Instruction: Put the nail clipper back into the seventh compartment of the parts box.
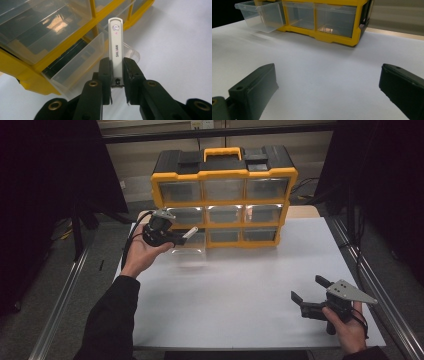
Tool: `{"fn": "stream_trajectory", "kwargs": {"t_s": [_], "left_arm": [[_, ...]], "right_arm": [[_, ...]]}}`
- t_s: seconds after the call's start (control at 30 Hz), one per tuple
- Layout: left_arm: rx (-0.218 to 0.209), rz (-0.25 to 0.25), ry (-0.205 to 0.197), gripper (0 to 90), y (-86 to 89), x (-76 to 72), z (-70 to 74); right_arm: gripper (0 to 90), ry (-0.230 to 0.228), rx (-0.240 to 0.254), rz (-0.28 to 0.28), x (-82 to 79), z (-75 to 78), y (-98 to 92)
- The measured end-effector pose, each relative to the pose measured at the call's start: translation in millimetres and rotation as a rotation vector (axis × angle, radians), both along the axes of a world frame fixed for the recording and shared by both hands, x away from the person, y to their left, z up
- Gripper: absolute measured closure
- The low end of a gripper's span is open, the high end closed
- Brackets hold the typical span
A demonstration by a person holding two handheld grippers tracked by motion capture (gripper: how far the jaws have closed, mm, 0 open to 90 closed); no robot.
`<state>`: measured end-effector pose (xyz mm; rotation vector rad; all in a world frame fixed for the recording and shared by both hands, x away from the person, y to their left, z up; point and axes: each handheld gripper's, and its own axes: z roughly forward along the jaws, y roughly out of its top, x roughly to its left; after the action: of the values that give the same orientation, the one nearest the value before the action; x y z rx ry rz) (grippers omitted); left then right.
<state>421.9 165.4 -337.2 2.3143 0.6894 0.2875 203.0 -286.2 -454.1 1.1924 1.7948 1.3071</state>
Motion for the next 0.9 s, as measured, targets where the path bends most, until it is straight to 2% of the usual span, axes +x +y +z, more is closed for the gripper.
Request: {"fn": "stream_trajectory", "kwargs": {"t_s": [0.03,0.13,0.17,0.2,0.23,0.47,0.5,0.53,0.57,0.6,0.63,0.7,0.73,0.8,0.87,0.9], "left_arm": [[-0.021,0.015,0.007,77.8,-1.4,0.4,-0.7],[-0.003,0.021,0.004,77.9,-3.3,4.4,-0.4],[-0.014,0.021,0.013,77.9,-4.7,5.5,-1.5],[0.004,0.020,-0.004,77.8,-5.6,6.7,-2.1],[0.017,0.010,0.008,77.8,-5.7,8.2,-1.3],[0.045,0.019,0.004,77.8,-5.6,15.1,-0.7],[0.046,0.015,0.023,77.9,-5.4,15.2,-0.9],[0.063,0.003,0.010,77.8,-5.1,16.1,-1.8],[0.056,0.008,0.022,77.8,-5.8,16.2,-2.6],[0.052,0.019,0.014,77.8,-6.6,16.1,-3.8],[0.061,0.001,0.025,77.8,-6.1,17.5,-3.4],[0.070,0.003,0.035,77.8,-6.5,18.4,-4.0],[0.058,0.011,0.037,77.8,-7.4,19.0,-5.6],[0.094,-0.004,0.050,77.8,-6.6,21.3,-6.6],[0.105,0.005,0.049,77.8,-6.4,22.5,-9.0],[0.111,-0.004,0.061,77.8,-5.6,23.5,-9.1]], "right_arm": [[1.3,0.001,0.000,0.000,0.0,0.0,0.0],[1.3,0.002,0.003,0.001,-0.1,-0.1,-0.2],[1.3,0.000,0.002,0.000,-0.1,-0.1,-0.3],[1.3,0.000,0.002,-0.002,-0.1,-0.1,-0.2],[1.3,0.000,0.002,-0.002,-0.1,-0.1,-0.2],[1.3,0.001,0.003,0.000,-0.3,-0.1,-0.3],[1.3,0.001,0.002,0.000,-0.3,-0.1,-0.3],[1.3,0.001,0.002,0.000,-0.3,-0.1,-0.3],[1.3,0.003,0.003,0.001,-0.4,0.0,-0.4],[1.3,0.001,0.002,-0.002,-0.5,-0.1,-0.3],[1.3,0.001,0.002,-0.002,-0.5,0.0,-0.3],[1.3,0.002,0.002,0.000,-0.6,0.0,-0.3],[1.3,0.001,0.002,-0.002,-0.5,0.0,-0.3],[1.3,0.003,0.003,0.002,-0.4,0.0,-0.5],[1.3,0.004,0.005,0.000,-0.4,0.0,-0.4],[1.3,0.003,0.003,0.000,-0.2,-0.1,-0.4]]}}
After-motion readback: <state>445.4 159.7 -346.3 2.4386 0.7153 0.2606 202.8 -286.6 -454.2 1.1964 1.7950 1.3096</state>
